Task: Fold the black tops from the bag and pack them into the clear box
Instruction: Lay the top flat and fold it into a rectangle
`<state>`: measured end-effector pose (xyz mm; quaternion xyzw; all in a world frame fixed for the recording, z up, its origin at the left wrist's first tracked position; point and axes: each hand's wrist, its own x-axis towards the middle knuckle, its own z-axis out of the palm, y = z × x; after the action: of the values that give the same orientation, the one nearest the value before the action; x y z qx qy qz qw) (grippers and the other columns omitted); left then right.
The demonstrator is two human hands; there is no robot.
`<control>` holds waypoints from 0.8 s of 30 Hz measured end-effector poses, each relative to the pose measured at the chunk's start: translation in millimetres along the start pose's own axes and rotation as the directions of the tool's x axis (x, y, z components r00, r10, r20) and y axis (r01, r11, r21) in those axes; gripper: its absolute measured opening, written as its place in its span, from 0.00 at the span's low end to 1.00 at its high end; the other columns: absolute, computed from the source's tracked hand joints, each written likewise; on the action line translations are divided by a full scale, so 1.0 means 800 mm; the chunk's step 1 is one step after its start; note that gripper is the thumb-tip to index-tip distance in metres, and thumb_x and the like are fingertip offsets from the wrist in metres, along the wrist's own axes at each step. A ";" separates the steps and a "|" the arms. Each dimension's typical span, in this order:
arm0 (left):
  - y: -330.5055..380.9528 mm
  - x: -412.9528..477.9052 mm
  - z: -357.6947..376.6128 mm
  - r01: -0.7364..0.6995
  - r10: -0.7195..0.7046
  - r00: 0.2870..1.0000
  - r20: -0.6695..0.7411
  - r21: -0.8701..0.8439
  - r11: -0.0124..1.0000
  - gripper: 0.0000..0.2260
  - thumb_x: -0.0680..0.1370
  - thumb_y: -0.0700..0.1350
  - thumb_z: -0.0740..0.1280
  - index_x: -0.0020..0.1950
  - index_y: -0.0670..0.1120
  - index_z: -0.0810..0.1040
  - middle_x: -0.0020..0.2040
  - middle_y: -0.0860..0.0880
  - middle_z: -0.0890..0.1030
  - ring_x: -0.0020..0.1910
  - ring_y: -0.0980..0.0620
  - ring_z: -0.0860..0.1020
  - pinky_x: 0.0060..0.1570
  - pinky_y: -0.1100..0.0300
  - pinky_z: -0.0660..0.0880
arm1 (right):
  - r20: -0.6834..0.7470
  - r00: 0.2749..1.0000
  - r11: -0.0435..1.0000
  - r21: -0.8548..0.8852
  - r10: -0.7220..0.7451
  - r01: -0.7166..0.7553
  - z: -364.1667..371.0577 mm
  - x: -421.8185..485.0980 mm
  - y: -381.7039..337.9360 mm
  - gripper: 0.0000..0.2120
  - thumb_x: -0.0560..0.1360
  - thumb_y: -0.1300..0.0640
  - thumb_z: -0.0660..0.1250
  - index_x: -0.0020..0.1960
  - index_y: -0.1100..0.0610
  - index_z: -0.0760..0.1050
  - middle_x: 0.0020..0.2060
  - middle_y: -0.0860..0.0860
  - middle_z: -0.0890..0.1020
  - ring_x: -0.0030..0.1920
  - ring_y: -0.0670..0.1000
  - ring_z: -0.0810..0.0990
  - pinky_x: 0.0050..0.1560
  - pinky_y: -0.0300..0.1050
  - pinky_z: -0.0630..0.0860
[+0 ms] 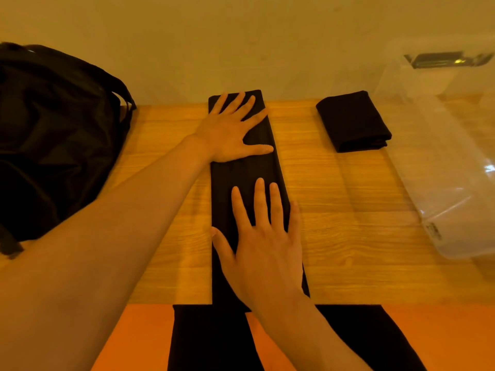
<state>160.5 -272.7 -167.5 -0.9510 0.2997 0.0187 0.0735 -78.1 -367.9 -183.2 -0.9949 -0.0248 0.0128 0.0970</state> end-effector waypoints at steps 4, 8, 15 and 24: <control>0.027 -0.042 -0.012 0.160 -0.171 0.970 -0.175 -0.073 0.984 0.39 0.76 0.74 0.34 0.83 0.57 0.47 0.84 0.45 0.46 0.82 0.45 0.42 0.79 0.42 0.40 | -0.020 1.000 1.000 0.015 -0.003 0.003 -0.002 -0.002 0.001 0.37 0.79 0.29 0.39 0.82 0.47 0.48 0.81 0.59 0.47 0.81 0.61 0.42 0.77 0.67 0.47; 0.059 -0.143 -0.010 0.292 -0.423 0.898 -0.124 -0.552 0.781 0.36 0.76 0.69 0.33 0.83 0.58 0.46 0.84 0.50 0.45 0.82 0.51 0.41 0.80 0.47 0.40 | -0.028 0.998 0.998 0.028 -0.048 0.049 -0.011 -0.007 0.011 0.39 0.78 0.27 0.37 0.82 0.46 0.41 0.81 0.60 0.43 0.80 0.60 0.36 0.78 0.62 0.35; 0.122 -0.321 0.021 -0.078 0.044 0.994 -0.099 -0.373 0.924 0.34 0.80 0.71 0.47 0.83 0.57 0.48 0.83 0.54 0.42 0.81 0.56 0.36 0.80 0.51 0.37 | 0.036 0.964 0.961 -0.083 -0.263 0.265 -0.026 -0.045 0.074 0.37 0.75 0.25 0.32 0.80 0.40 0.33 0.81 0.52 0.38 0.80 0.53 0.33 0.79 0.55 0.37; 0.134 -0.356 0.058 -0.255 0.194 0.906 -0.376 -0.122 0.959 0.24 0.83 0.57 0.61 0.77 0.49 0.69 0.79 0.47 0.66 0.80 0.48 0.61 0.76 0.47 0.63 | -0.019 0.917 0.907 -0.161 -0.397 0.389 -0.016 -0.092 0.122 0.35 0.79 0.28 0.47 0.80 0.44 0.55 0.80 0.52 0.57 0.79 0.54 0.55 0.76 0.55 0.61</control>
<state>-133.6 -190.7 -204.5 -0.9000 0.4131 -0.1223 -0.0659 -146.6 -470.1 -188.2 -0.9739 -0.2232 -0.0348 0.0210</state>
